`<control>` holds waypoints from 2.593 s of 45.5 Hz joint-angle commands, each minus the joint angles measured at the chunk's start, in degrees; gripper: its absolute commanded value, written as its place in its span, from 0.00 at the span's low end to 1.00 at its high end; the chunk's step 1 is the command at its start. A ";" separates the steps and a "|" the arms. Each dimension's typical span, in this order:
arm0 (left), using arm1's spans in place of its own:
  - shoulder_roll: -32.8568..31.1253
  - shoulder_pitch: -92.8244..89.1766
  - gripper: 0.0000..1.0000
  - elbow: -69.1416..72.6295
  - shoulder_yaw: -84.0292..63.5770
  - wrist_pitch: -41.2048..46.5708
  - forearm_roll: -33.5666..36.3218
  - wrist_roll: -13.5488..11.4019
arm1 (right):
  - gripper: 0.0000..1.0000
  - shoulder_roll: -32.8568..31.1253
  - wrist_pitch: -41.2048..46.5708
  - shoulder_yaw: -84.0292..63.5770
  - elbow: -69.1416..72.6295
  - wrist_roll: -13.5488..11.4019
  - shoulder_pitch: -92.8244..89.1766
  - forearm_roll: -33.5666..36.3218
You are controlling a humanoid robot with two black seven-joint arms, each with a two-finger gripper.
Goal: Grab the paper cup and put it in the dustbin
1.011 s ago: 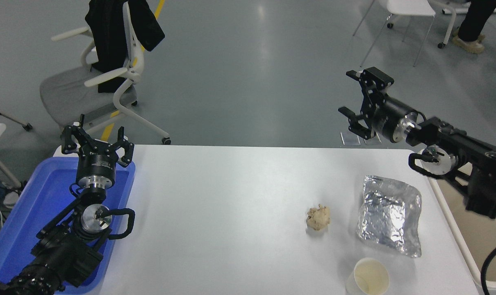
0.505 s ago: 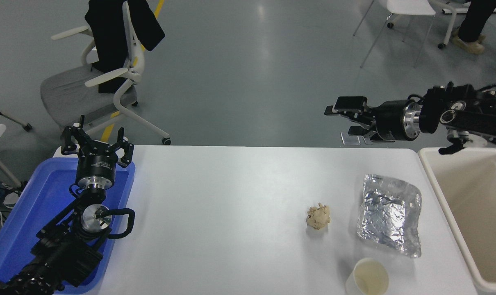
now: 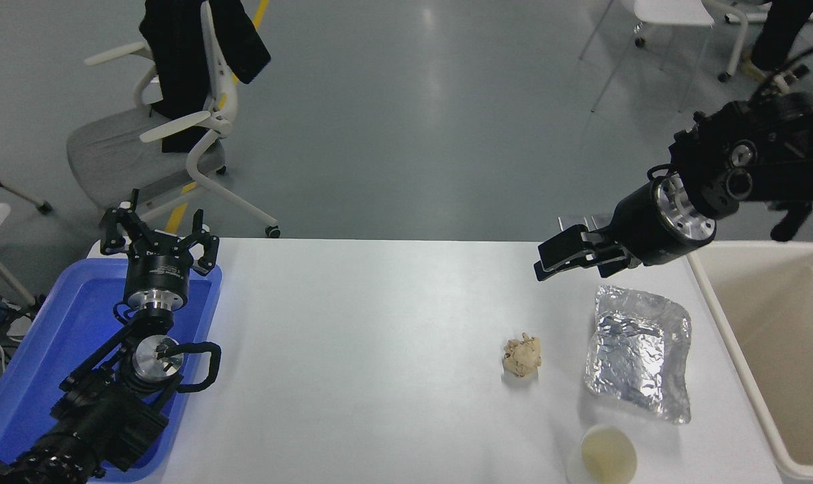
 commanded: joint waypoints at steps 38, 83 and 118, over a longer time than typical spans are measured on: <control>0.00 0.10 0.99 0.09 -0.08 0.00 -0.06 0.00 | 1.00 -1.15 13.14 -12.96 7.99 -1.16 19.33 3.60; 0.00 0.10 0.99 0.00 0.00 0.00 -0.06 0.00 | 1.00 -20.23 -12.69 -1.98 5.55 -1.16 -26.64 -18.02; -0.08 0.02 0.99 0.00 0.00 0.00 -0.06 0.00 | 1.00 -16.80 -19.02 15.43 -5.79 -1.51 -51.43 -19.69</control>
